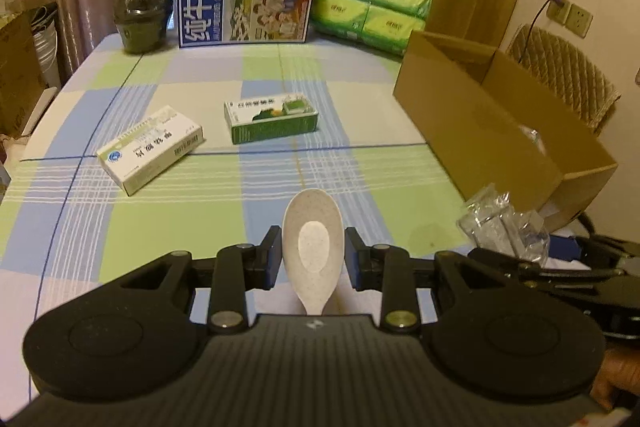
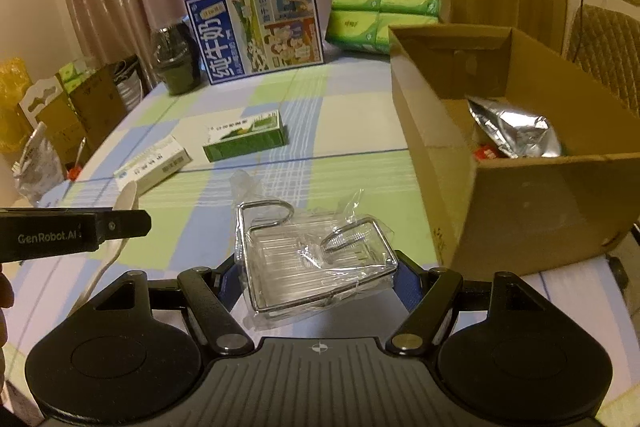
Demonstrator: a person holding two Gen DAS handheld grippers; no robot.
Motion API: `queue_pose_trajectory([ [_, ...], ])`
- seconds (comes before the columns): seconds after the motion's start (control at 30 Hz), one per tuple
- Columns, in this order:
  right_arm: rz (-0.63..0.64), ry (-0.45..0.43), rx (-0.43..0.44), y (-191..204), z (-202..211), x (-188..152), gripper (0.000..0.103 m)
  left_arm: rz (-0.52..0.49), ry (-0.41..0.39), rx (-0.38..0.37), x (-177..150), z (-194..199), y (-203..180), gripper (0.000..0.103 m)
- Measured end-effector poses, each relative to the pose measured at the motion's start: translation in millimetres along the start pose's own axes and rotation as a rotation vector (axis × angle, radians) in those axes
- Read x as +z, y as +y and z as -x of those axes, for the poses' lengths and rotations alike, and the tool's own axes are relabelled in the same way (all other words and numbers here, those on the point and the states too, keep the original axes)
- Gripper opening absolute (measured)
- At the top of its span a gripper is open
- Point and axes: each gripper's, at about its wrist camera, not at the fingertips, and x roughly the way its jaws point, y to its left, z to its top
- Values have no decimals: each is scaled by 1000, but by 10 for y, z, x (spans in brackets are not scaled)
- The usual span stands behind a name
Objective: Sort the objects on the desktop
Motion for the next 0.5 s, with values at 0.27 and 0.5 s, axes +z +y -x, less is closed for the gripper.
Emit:
queue_pose_trajectory([
  [0.27, 12, -42, -7, 40, 336, 98, 71, -8, -28, -8, 34, 309, -201, 27],
  [0.5, 21, -66, -19, 42, 563, 143, 71, -15, -37, -20, 26, 485, -315, 27],
])
